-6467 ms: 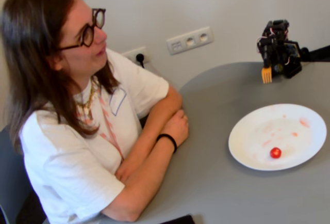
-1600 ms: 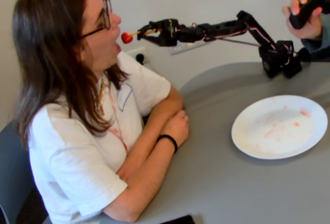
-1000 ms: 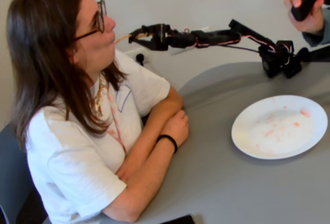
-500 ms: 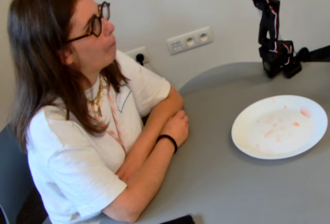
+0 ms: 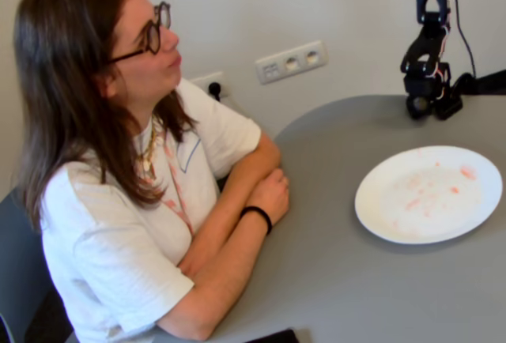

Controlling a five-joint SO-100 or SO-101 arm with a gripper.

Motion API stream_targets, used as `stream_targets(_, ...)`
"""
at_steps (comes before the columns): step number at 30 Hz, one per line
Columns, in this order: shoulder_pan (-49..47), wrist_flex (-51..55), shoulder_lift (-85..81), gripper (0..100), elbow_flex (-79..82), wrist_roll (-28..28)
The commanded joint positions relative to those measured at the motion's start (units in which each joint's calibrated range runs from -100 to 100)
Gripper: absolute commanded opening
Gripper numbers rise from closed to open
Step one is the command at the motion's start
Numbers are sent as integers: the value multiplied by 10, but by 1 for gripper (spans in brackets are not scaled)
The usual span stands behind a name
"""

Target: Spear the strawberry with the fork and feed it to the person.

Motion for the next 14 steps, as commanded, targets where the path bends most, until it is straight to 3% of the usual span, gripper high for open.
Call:
stream_targets(1,-25,-93,-134,1,233,7)
stream_targets(5,-62,-195,-219,1,483,21)
stream_targets(12,-68,-580,-222,1,783,15)
stream_targets(14,-67,-647,-222,1,835,18)
